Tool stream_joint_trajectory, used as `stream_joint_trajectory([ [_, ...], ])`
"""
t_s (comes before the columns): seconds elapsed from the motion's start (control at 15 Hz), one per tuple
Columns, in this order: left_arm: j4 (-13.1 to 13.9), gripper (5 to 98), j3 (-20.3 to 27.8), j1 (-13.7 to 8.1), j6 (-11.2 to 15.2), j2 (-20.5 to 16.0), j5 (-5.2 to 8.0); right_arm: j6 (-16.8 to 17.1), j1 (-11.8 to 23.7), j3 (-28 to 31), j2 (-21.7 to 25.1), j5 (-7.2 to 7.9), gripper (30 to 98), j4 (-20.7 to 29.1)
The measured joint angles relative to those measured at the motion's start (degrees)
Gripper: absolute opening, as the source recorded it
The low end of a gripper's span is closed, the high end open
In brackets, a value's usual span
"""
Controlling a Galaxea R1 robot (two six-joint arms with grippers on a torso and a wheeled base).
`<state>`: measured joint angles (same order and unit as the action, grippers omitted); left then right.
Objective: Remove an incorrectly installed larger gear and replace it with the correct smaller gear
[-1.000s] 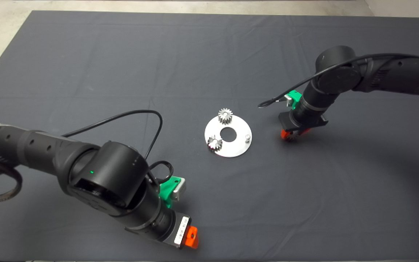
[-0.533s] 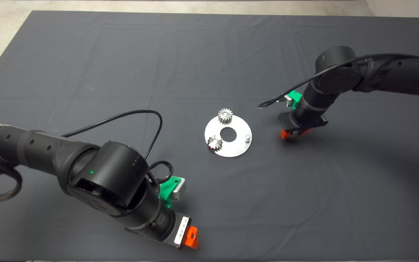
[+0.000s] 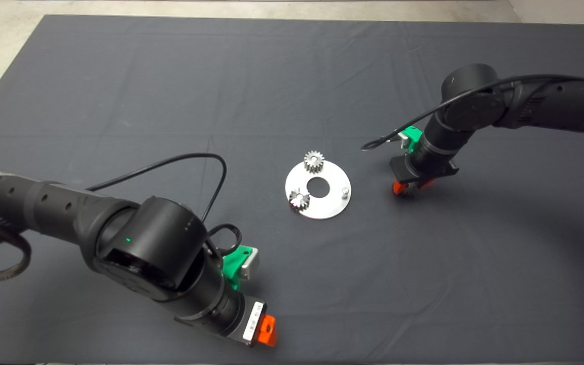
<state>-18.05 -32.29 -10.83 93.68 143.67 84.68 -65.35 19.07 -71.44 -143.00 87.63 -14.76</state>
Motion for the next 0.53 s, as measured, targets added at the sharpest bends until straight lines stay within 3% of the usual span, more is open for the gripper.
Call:
stream_joint_trajectory([
  [0.53,0.0,97.7,0.0,0.0,0.0,0.0,0.0,0.0,0.0,0.0,0.0,-0.04,42.0,0.0],
])
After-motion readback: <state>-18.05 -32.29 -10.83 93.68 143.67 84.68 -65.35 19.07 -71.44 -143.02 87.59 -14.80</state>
